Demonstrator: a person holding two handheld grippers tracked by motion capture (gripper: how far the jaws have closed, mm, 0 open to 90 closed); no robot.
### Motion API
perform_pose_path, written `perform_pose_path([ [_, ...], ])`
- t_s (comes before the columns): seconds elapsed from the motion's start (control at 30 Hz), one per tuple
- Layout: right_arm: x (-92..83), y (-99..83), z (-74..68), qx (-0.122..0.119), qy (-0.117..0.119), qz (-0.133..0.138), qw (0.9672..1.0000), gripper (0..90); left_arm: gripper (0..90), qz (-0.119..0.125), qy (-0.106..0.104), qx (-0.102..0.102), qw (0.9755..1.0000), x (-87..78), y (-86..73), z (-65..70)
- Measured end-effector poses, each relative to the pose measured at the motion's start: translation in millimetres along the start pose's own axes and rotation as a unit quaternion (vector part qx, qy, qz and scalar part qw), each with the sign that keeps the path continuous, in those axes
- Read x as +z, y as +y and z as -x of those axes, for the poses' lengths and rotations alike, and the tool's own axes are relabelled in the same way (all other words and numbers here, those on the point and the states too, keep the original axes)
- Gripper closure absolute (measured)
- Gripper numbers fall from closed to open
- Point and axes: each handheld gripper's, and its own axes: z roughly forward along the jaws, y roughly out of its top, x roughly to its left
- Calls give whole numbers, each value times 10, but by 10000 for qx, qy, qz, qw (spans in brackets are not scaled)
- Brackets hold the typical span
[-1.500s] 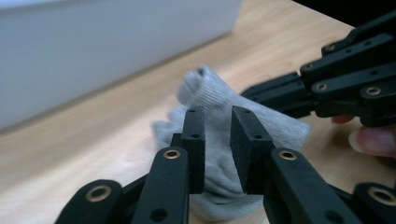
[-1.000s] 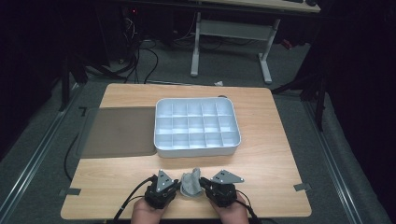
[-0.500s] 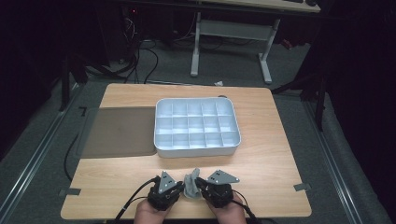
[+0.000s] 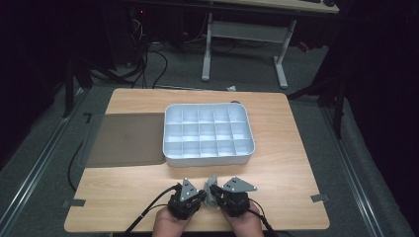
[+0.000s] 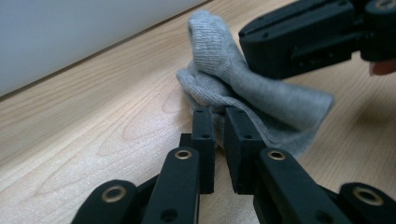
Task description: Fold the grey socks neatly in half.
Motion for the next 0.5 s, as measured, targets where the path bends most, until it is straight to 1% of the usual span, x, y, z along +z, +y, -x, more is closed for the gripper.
perform_pose_path([
  [0.17, 42, -54, -17, -6, 54, -55, 10000, 895, 836, -70, 27, 81, 9999, -11, -10, 17],
  [0.27, 68, -104, -42, -29, 102, -123, 9999, 900, 829, -93, 8, 66, 9999, -34, -34, 1],
  [0.3, 80, -134, -53, -61, 173, -121, 9998, 900, 820, -83, 10, 44, 10000, -38, -46, -9],
  [0.33, 83, -139, -56, -72, 213, -128, 9997, 900, 812, -70, -14, -39, 10000, -57, -64, -46],
  [0.4, 92, -144, -66, -68, 274, -137, 9995, 900, 808, 30, 34, -84, 10000, -100, -67, -79],
  [0.43, 92, -144, -66, -68, 274, -137, 9995, 900, 806, 30, 34, -84, 10000, -100, -67, -79],
  [0.47, 101, -149, -78, -91, 349, -131, 9993, 900, 806, 160, 97, -150, 9997, -164, -56, -123],
  [0.5, 105, -148, -85, -98, 390, -136, 9991, 900, 805, 231, 117, -193, 9995, -195, -47, -141],
])
